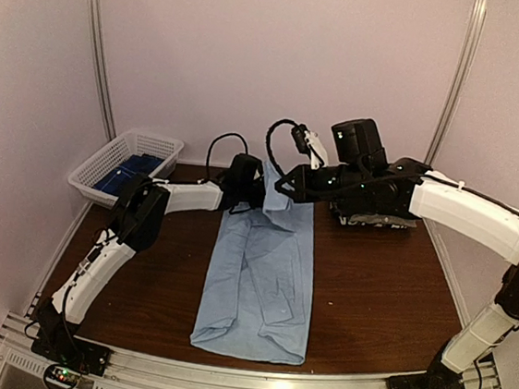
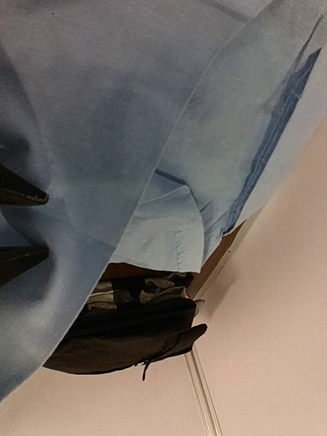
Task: Fold and stack the long sleeve shirts
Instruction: Fold the 1/3-folded shirt at the center of the board.
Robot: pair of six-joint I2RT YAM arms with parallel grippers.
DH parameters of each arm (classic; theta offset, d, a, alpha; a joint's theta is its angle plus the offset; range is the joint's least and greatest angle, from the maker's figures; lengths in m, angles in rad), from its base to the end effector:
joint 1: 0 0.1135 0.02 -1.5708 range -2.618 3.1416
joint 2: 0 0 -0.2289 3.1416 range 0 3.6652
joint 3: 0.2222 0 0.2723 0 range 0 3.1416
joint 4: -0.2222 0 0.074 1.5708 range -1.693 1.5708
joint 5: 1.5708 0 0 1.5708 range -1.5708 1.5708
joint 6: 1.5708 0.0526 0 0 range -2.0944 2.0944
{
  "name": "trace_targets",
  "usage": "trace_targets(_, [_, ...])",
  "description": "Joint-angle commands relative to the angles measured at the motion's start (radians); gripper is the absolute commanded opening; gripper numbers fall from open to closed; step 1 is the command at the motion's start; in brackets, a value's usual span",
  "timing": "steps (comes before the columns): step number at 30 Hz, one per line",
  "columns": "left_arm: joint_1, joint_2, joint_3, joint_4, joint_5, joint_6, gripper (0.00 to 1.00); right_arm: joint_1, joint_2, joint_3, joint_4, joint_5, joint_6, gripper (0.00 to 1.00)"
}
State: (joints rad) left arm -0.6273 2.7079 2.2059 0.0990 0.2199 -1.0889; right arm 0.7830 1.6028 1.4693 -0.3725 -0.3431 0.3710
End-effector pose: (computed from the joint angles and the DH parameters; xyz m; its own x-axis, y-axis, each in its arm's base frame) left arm 0.4828 -0.3642 0.0853 -0.7987 -0.4891 -0.3505 0.0594 0.5156 -0.8548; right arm 0.2757 0.2994 0.3065 -0.6366 -0.1519 -0.7561 -0.6889 0.5526 0.4691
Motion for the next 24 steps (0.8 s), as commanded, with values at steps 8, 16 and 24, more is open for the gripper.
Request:
trace_targets(8, [0.016, 0.087, 0.102, 0.02, -0.003, -0.024, 0.23, -0.001, -0.076, -0.044, 0.025, -0.051, 0.009, 0.02])
trace_targets(16, [0.035, 0.094, 0.122, 0.039, -0.007, -0.024, 0.26, 0.022, -0.096, -0.107, 0.031, -0.073, 0.007, 0.02])
trace_targets(24, [0.041, 0.045, 0.108, 0.041, 0.047, -0.005, 0.26, 0.021, -0.045, -0.081, -0.022, 0.018, 0.008, 0.03])
